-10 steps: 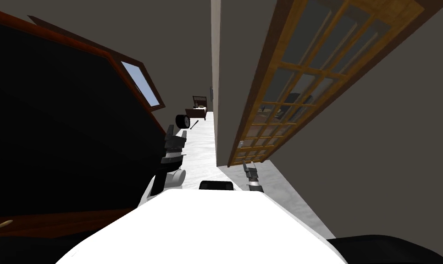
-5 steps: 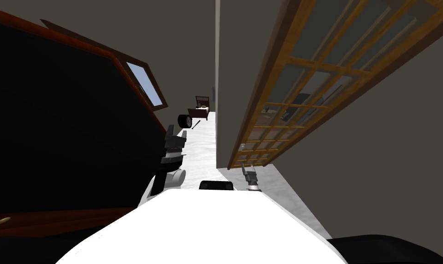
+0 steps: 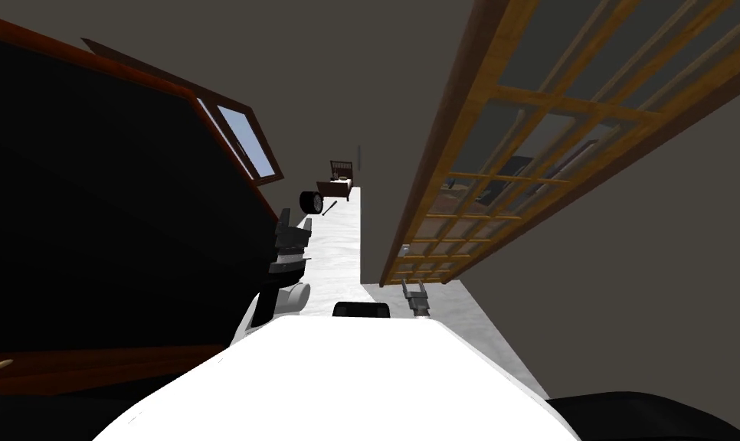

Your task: Pull the door open

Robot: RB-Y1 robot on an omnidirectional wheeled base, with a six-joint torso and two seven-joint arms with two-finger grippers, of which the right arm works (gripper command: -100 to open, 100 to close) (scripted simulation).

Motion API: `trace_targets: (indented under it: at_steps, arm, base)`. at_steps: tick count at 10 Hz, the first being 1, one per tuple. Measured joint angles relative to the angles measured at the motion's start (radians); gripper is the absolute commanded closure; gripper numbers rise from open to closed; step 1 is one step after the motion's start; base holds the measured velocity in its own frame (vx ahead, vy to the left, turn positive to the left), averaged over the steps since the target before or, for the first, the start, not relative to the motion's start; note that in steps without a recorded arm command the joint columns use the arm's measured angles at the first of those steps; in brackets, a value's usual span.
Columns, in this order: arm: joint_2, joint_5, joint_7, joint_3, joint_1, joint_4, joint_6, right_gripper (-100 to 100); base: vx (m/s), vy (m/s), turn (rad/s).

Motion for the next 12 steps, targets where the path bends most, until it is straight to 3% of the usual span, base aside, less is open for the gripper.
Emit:
trace_targets:
  at_steps: [8, 11, 12]
  arm:
    - [0.042, 0.058, 0.158, -0.021, 0.014, 0.134, -0.064, -100]
    - [0.029, 0.040, 0.170, -0.033, -0.005, 0.137, -0.048, -100]
    - [0.019, 0.019, 0.185, -0.050, -0.036, 0.168, -0.044, -100]
  base:
    - [0.108, -0.117, 0.048]
    - [-0.137, 0.102, 0.270]
    - [-0.138, 0.116, 0.328]
